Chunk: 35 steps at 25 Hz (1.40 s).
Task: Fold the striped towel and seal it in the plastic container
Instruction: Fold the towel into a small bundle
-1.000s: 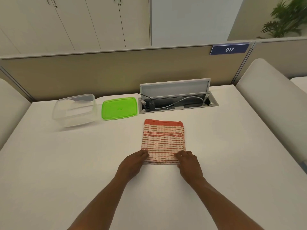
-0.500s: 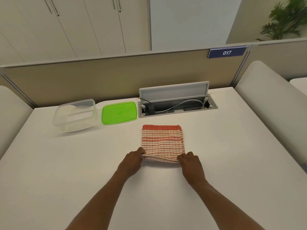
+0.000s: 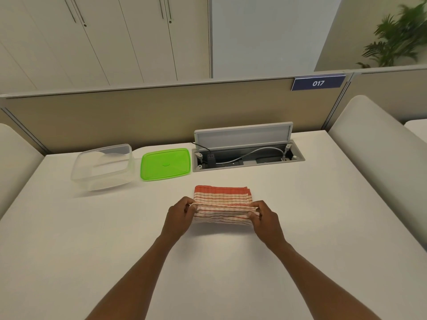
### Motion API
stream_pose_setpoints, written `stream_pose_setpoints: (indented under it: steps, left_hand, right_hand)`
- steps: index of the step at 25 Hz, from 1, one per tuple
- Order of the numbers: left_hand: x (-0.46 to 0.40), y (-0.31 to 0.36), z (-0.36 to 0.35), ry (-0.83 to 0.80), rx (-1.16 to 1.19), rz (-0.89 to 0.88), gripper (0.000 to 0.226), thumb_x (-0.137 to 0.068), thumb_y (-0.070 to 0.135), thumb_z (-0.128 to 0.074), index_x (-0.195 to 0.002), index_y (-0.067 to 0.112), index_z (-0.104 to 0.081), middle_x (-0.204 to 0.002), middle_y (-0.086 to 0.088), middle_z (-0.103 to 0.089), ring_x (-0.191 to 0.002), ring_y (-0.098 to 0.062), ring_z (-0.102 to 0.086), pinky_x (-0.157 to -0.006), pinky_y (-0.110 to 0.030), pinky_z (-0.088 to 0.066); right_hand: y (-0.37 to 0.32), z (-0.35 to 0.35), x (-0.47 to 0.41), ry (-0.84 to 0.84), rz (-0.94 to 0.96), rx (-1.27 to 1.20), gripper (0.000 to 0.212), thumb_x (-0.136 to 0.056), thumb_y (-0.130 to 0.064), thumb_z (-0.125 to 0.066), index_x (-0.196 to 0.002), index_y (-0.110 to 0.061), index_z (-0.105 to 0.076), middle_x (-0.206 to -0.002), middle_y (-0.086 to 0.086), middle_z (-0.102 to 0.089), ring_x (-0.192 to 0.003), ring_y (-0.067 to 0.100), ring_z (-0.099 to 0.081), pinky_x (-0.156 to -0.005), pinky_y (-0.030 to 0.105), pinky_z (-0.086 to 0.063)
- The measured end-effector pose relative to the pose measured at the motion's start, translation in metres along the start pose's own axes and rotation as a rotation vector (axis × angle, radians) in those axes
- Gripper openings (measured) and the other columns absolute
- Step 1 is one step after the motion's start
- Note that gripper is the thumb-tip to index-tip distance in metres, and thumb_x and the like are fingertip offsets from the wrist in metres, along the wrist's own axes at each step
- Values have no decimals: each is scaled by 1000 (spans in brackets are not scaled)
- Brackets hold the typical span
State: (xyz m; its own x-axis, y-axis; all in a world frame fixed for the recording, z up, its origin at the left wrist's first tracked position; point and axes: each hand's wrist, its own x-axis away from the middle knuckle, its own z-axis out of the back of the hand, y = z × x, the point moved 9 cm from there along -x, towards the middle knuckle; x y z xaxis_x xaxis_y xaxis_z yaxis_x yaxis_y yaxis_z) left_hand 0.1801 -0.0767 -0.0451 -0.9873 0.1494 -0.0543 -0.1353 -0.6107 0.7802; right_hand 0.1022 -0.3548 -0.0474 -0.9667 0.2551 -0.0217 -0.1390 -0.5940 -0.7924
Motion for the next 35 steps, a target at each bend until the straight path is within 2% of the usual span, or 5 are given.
stream_pose_setpoints:
  steps: [3,6,13,30,35]
  left_hand:
    - [-13,-5,-3,-29,174,76,13,-95,35,-59,-90,24,-64,-82,7,-73,-75,-3,-66,-68,-24,-49]
    - [-17,-17,-12,-128,230,136,21,-88,41,-68,-97,23,-67,-84,-4,-76,-82,-21,-71,-76,-36,-54]
    - [-52,-26,-17,-25,5,178,15,-89,31,-65,-91,17,-69,-77,3,-70,-71,-15,-61,-65,-28,-41]
    - [-82,-34,-37,79,-209,285,27,-93,45,-52,-103,22,-64,-95,-4,-74,-91,-28,-67,-77,-35,-49]
    - [-80,-24,-35,123,-283,269,25,-96,33,-48,-115,20,-58,-111,-5,-67,-103,-29,-63,-86,-40,-47]
  right_hand:
    - [-1,6,-21,58,-66,-56,13,-94,-18,-56,-107,-17,-55,-95,-3,-68,-82,17,-66,-57,13,-44]
    - [0,8,-40,103,-96,-62,13,-94,-19,-56,-107,-16,-55,-91,-2,-66,-79,18,-65,-53,9,-40]
    - [9,-3,-78,104,-130,-14,20,-95,-32,-55,-109,-18,-54,-97,-4,-63,-83,17,-64,-58,14,-46]
    - [39,-19,-120,71,-187,119,24,-94,-31,-57,-114,-19,-53,-107,7,-68,-82,17,-61,-68,27,-49]
    - [36,-16,-116,99,-178,106,34,-91,-24,-62,-121,-15,-51,-121,7,-62,-101,22,-61,-80,30,-50]
